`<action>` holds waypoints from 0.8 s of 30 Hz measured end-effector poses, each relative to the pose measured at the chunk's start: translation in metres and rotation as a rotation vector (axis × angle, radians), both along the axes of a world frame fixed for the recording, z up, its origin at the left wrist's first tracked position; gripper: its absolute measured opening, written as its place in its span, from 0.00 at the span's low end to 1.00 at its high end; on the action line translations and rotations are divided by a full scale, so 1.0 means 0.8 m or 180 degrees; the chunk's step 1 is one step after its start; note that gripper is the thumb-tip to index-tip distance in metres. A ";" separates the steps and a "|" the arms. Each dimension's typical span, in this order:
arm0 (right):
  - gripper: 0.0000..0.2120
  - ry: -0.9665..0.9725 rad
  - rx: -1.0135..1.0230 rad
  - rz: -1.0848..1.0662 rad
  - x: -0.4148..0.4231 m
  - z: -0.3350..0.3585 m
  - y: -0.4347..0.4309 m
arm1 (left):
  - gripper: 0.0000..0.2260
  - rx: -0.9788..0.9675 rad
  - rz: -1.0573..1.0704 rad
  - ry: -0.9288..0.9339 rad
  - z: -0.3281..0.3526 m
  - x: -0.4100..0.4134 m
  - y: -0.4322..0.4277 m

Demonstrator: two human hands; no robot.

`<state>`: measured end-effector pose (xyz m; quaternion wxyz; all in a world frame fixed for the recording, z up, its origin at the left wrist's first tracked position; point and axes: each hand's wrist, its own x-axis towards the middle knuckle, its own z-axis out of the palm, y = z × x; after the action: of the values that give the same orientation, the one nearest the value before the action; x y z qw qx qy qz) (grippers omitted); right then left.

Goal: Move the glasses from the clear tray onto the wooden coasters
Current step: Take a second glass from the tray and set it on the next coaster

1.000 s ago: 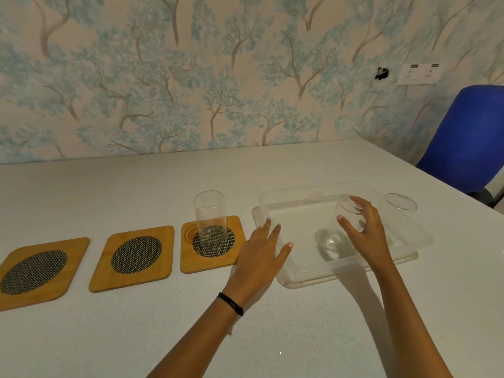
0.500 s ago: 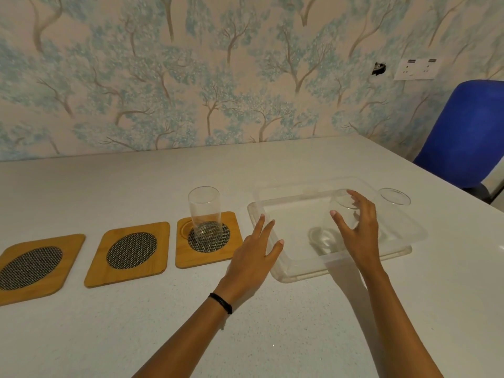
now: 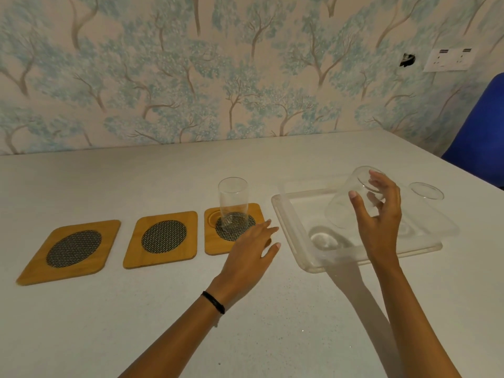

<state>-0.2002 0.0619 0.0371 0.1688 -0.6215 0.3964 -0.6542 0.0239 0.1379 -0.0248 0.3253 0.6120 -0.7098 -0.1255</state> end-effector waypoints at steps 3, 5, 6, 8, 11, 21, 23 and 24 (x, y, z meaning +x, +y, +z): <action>0.19 0.0012 -0.0007 0.0193 0.024 0.005 0.014 | 0.16 -0.0131 0.0104 -0.0135 0.001 0.033 0.019; 0.18 0.0035 0.0004 0.0331 0.040 0.008 0.022 | 0.16 -0.0153 0.0223 -0.0202 -0.001 0.058 0.032; 0.18 0.0047 0.0015 0.0410 0.050 0.009 0.026 | 0.16 -0.0162 0.0292 -0.0227 -0.002 0.072 0.040; 0.18 0.0078 0.0040 0.0559 0.064 0.012 0.032 | 0.15 -0.0197 0.0384 -0.0310 -0.001 0.095 0.051; 0.18 0.0148 0.0069 0.0767 0.089 0.014 0.040 | 0.15 -0.0170 0.0501 -0.0370 -0.002 0.133 0.065; 0.17 0.0280 0.0245 0.1387 0.202 0.018 0.068 | 0.19 0.0048 0.0988 -0.0589 -0.008 0.232 0.088; 0.18 0.0379 0.0263 0.1483 0.230 0.020 0.072 | 0.19 0.0096 0.1008 -0.0659 -0.010 0.247 0.094; 0.19 0.0428 0.0272 0.1507 0.242 0.020 0.073 | 0.19 0.0094 0.1012 -0.0691 -0.011 0.253 0.096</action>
<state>-0.0066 0.1203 0.0534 0.3166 -0.7316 0.2775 -0.5363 0.2264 0.2150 -0.0338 0.2535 0.7311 -0.6332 -0.0161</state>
